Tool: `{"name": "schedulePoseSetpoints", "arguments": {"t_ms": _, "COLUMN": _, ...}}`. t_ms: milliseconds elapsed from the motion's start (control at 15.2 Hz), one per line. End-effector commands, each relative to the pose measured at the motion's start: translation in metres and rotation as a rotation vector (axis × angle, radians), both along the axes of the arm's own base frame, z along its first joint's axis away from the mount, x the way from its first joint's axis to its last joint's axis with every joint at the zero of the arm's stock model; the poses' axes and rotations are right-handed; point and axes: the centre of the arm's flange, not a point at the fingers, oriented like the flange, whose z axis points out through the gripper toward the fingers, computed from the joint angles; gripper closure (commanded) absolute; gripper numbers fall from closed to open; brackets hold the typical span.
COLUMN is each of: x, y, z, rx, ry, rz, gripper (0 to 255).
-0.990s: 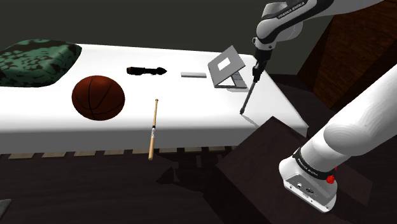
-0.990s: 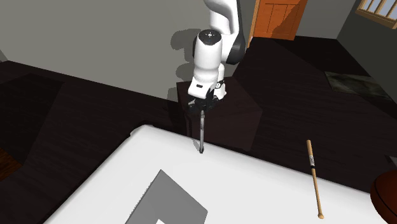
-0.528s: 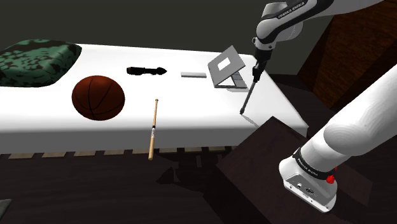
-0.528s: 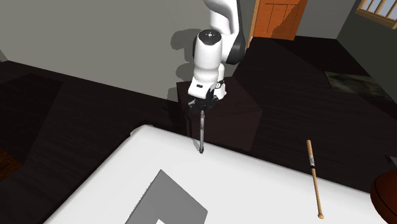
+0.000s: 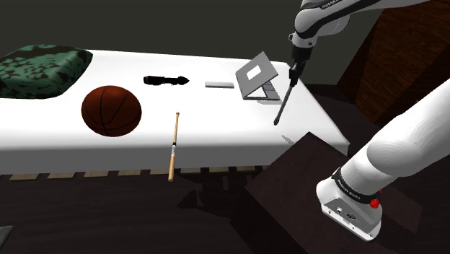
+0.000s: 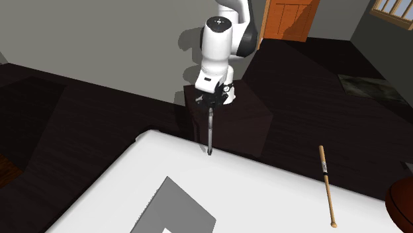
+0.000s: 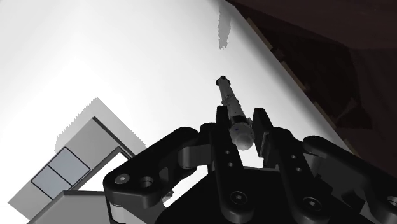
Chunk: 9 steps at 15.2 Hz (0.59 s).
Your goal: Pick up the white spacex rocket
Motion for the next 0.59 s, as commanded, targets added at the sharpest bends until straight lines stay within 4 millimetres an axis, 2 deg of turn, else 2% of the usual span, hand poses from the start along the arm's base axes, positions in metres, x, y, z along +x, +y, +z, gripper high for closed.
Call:
{"name": "schedulePoseSetpoints", "arguments": {"t_ms": 0, "x": -0.001, "y": 0.001, "z": 0.011, "rx": 0.000, "ry": 0.000, "rz": 0.000, "gripper": 255}}
{"name": "schedulePoseSetpoints", "arguments": {"t_ms": 396, "x": -0.001, "y": 0.001, "z": 0.043, "rx": 0.000, "ry": 0.000, "rz": 0.000, "gripper": 255}}
{"name": "schedulePoseSetpoints", "arguments": {"t_ms": 528, "x": -0.001, "y": 0.001, "z": 0.043, "rx": 0.000, "ry": 0.000, "rz": 0.000, "gripper": 255}}
